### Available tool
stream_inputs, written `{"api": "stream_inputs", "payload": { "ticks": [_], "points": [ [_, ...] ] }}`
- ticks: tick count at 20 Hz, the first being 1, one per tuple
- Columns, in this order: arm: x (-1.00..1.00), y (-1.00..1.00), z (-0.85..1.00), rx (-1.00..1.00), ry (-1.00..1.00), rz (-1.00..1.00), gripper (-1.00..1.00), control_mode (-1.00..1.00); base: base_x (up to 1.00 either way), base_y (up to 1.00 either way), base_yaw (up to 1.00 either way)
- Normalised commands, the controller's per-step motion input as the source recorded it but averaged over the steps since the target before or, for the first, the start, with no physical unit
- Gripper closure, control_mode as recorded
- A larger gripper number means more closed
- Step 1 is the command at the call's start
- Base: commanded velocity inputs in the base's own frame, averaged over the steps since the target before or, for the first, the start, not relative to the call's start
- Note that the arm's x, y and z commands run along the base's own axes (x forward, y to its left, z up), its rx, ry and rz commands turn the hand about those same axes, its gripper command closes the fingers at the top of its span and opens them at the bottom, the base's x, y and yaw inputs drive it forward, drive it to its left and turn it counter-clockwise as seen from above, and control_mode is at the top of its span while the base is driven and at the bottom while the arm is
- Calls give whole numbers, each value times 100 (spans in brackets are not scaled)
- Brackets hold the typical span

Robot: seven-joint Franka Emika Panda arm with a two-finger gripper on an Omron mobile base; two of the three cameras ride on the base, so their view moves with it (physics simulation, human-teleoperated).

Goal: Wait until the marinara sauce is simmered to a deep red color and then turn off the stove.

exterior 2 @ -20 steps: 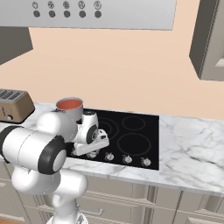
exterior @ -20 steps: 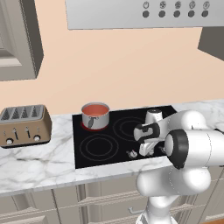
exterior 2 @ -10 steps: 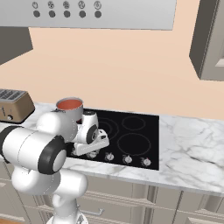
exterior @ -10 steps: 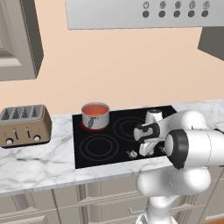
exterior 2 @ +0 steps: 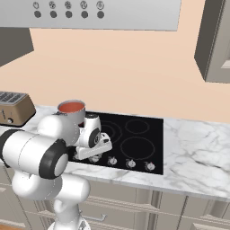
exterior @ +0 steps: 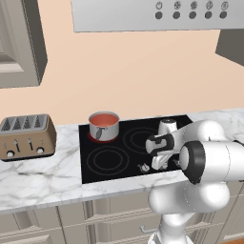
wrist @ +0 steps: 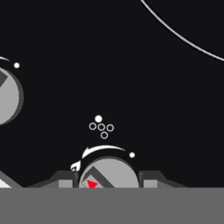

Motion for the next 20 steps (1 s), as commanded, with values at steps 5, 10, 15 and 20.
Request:
{"api": "stream_inputs", "payload": {
  "ticks": [5, 10, 15, 20],
  "points": [
    [0, 0, 0, 0, 0, 0, 100, -100, 0, 0, 0],
    [0, 0, 0, 0, 0, 0, 100, -100, 0, 0, 0],
    [0, 0, 0, 0, 0, 0, 100, -100, 0, 0, 0],
    [0, 0, 0, 0, 0, 0, 100, -100, 0, 0, 0]
  ]
}}
